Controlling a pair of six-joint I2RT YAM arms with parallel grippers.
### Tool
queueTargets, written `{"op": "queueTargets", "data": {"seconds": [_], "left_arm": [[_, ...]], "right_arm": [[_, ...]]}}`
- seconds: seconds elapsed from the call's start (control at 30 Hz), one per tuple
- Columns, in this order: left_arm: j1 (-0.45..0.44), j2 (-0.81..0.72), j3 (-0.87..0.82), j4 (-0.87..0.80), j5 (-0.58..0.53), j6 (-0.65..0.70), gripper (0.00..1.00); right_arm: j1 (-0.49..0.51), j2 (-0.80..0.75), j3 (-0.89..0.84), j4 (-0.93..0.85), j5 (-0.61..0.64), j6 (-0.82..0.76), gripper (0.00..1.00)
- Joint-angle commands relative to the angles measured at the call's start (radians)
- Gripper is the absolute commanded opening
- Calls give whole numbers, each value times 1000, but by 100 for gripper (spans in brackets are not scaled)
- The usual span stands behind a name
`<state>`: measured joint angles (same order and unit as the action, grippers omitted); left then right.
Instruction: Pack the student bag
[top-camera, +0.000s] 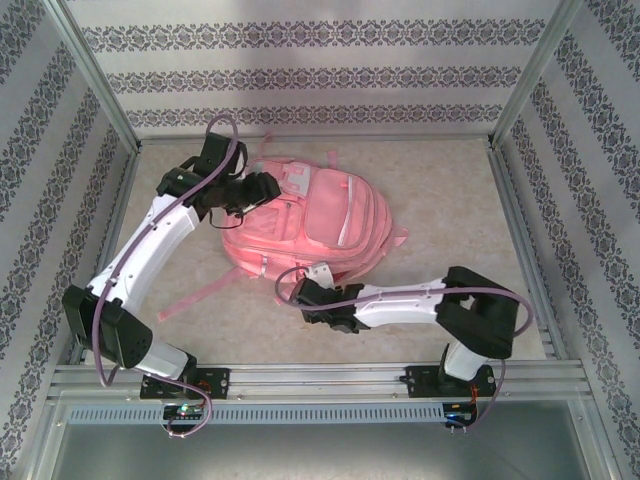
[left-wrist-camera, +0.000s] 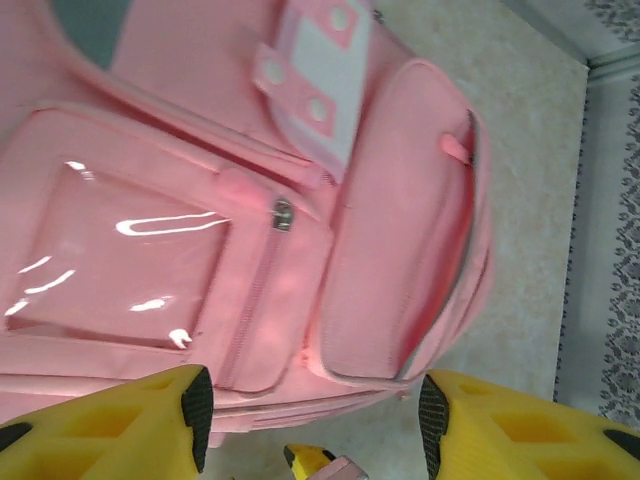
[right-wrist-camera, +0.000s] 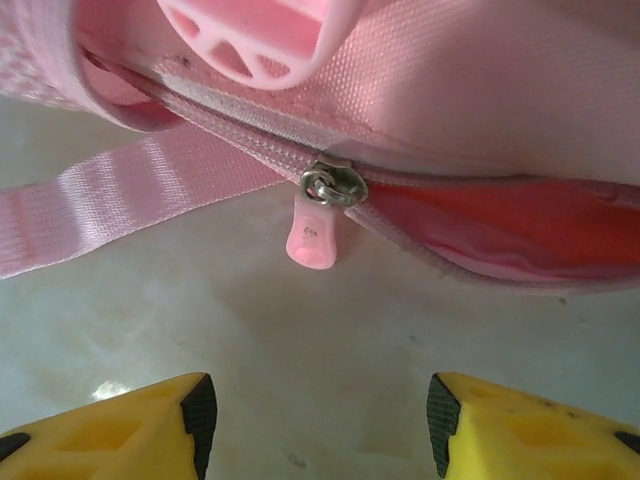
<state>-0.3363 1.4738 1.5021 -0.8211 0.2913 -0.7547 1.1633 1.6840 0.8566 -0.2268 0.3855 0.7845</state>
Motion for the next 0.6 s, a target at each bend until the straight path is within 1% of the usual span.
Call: {"op": "queueTargets", "data": {"seconds": [0.0,0.07,0.23,0.33,0.4,0.47,0.57], "left_arm": [[25,-77,-35,18,-20,-5,57],[26,-96,-54,14,-23,-8,58],[25,-120,-84,7,-20,-24,57],[26,-142,-101,-8,-31,-37,57],[26,-163,-117,-28,-48,-51,57],[26,-202,-159,-30,-58,-82,58],[26,-264,-259,-21,-58,-137,60]], "right_arm": [[7,68,65,-23,136,102,57],[1,101,86,-37,151,140,55],[-25,179,143,-38,140,146,55],[-62,207,155,-42,129,169,51],[-85,208,142,-37,119,186,43],[-104,195,125,-13,99,181,30],[-106,165,119,-3,77,130,13]]}}
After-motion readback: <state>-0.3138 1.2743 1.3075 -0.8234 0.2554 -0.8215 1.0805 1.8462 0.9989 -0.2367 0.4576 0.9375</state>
